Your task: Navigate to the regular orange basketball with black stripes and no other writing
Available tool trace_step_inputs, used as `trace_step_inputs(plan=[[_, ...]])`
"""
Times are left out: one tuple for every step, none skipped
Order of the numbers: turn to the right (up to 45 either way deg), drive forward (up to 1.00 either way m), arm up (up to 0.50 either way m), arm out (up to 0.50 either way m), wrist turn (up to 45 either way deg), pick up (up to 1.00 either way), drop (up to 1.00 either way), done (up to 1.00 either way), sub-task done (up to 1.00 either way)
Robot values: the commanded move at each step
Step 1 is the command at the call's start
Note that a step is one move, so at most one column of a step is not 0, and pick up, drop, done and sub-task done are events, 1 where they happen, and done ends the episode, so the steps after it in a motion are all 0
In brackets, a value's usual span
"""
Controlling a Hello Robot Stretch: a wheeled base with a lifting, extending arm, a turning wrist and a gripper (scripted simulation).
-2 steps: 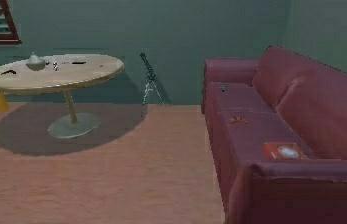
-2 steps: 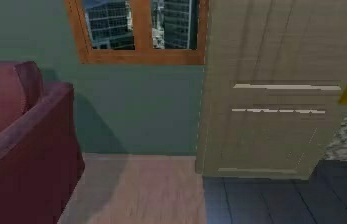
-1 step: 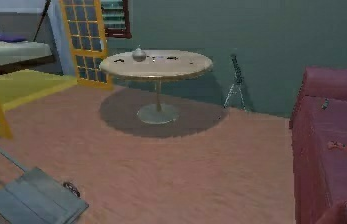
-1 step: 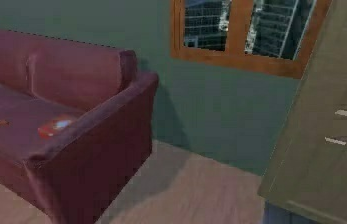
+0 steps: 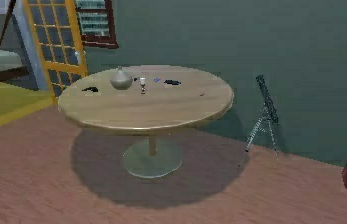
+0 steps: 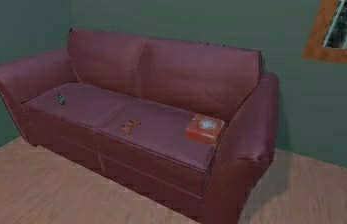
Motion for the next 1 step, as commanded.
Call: trace_step_inputs(plan=[[0.0,0.15,0.0,0.0,0.0,0.0,0.0,0.0,0.0]])
